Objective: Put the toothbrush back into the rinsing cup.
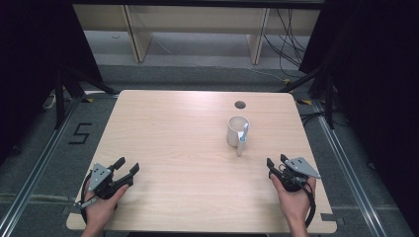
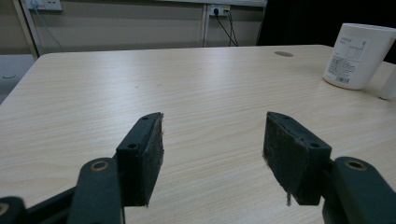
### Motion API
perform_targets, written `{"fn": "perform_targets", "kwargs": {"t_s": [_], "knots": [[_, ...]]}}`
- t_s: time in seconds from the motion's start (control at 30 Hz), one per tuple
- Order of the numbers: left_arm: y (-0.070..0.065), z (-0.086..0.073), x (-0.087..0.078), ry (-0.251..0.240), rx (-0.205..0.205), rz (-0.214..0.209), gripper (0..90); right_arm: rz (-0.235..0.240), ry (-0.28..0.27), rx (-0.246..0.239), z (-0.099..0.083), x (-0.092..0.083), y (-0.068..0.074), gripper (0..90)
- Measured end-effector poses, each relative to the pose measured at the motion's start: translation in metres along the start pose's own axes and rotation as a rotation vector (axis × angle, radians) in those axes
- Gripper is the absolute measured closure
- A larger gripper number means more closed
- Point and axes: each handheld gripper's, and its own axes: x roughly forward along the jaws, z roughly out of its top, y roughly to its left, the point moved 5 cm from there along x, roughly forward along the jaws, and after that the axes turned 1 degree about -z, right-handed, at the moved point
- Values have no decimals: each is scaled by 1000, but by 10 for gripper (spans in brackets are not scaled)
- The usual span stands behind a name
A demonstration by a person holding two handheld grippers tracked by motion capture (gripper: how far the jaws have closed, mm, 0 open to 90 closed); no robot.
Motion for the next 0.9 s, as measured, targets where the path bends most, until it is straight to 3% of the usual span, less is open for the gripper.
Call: {"fn": "perform_targets", "kwargs": {"t_s": [0.03,0.07,0.1,0.13,0.17,0.2,0.27,0.33,0.37,0.4,0.43,0.47,0.57,0.63,0.73,0.87,0.9], "knots": [[0,0,0,6,0,4,377,-2,2,31,-2,-1,1,468],[0,0,-1,13,1,7,377,1,0,6,-4,-1,-3,468],[0,0,1,-8,1,2,377,-4,5,48,-7,-2,-1,468],[0,0,1,-9,1,6,378,-10,-4,7,-7,-2,-5,467],[0,0,1,-8,2,5,377,-12,14,42,-11,-4,-4,468],[0,0,1,-8,3,5,378,-12,2,4,-11,-4,-8,467],[0,0,1,-6,3,5,378,-18,15,55,-16,-6,-6,467],[0,0,1,-8,2,5,378,-27,1,52,-19,-7,-8,467],[0,0,1,-8,1,6,378,-23,-5,21,-19,-8,-10,467],[0,0,1,-8,2,6,378,-22,-12,54,-21,-8,-7,467],[0,0,1,-8,2,6,377,-30,-5,54,-23,-9,-6,467],[0,0,1,-5,3,3,378,-21,-28,27,-23,-8,-7,467],[0,0,1,-1,0,-4,377,-25,-31,47,-26,-8,-4,468],[0,0,-1,20,-3,6,378,-25,-52,10,-25,-8,-6,468],[0,0,-1,16,-3,4,377,-31,-35,54,-27,-11,-3,468],[0,0,1,-2,-1,-5,378,-11,-55,40,-29,-9,-4,467],[0,0,0,6,-1,0,378,-29,-54,27,-29,-10,-5,467]]}}
